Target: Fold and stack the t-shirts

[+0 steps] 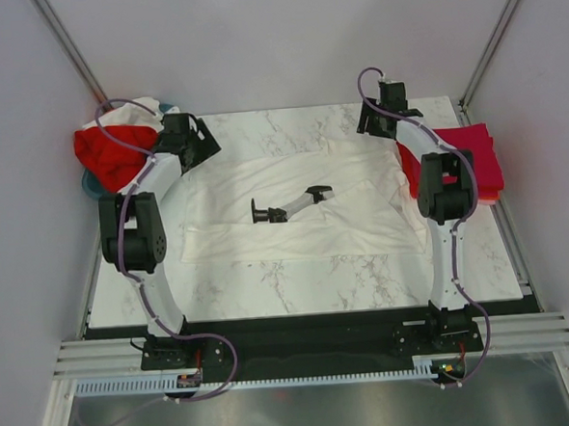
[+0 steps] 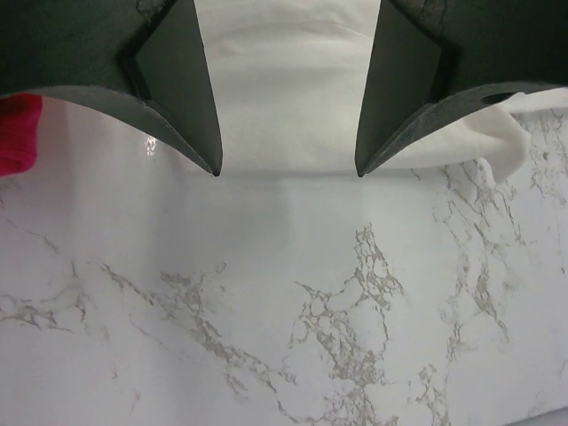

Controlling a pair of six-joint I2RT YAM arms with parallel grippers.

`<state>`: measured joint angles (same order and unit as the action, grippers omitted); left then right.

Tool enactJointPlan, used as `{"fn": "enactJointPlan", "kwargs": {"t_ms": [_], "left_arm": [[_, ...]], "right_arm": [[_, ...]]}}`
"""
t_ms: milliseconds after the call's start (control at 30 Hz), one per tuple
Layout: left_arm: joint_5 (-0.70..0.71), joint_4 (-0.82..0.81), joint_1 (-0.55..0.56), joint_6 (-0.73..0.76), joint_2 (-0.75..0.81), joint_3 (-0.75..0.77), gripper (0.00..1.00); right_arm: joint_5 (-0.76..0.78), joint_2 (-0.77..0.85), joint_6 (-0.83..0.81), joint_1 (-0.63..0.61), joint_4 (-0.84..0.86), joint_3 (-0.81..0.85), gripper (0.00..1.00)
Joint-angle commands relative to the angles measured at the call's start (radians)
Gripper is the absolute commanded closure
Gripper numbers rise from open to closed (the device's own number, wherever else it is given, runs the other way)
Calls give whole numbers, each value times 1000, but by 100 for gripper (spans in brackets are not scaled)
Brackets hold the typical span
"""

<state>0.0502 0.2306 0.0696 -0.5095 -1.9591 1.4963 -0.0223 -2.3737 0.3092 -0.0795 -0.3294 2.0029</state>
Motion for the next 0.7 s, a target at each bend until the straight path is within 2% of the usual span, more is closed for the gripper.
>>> {"fn": "enactJointPlan", "kwargs": {"t_ms": [0,233,400,533,667], "left_arm": [[4,-1,2,35,-15,45,11],[5,42,-2,77,-37,81,15],[60,58,-2,97,-57,101,18],[100,94,-4,117,-86,130,22],[157,148,-2,131,-122,176,27]], "right_arm": [[-51,-38,-67,-14,9,36,30],[50,-125,-173,-48,-100,126,29],[176,-180,-217,-88,-181,184,36],[225,-174,-207,-91,-183,186,55],[232,-167,-199,-85,-175,172,84]]}}
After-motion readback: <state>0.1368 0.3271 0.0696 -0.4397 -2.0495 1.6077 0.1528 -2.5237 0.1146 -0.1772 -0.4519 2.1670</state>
